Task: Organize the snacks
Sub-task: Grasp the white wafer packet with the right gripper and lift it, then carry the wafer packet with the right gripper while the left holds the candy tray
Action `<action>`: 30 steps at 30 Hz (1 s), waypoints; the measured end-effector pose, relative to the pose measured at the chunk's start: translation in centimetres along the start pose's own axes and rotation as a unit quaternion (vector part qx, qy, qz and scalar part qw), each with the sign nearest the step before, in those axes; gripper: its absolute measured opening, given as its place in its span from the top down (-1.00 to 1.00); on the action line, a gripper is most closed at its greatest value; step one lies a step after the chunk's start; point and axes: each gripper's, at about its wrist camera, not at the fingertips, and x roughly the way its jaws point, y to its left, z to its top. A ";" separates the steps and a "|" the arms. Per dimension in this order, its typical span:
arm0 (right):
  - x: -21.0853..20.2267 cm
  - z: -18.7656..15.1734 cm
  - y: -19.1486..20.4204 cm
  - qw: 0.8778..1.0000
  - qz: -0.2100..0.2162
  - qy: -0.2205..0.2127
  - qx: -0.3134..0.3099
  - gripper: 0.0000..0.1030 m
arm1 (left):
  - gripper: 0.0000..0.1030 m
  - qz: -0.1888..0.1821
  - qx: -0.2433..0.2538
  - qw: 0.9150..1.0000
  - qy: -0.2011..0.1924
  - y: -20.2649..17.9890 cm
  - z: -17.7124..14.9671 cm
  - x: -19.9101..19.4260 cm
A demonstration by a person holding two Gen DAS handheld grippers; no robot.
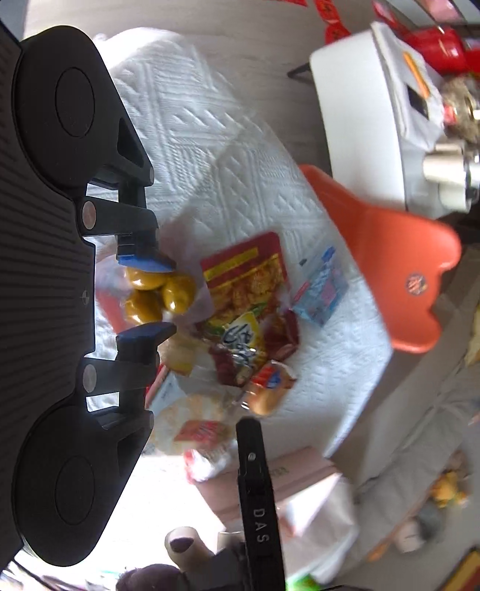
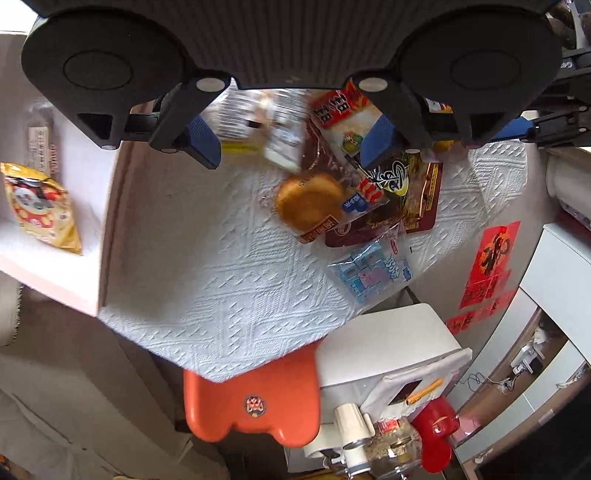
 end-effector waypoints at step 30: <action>-6.1 -13.0 -8.1 1.000 -0.028 0.004 -0.004 -0.68 | 0.42 -0.010 -0.044 0.998 0.052 -17.9 -12.5 -1.4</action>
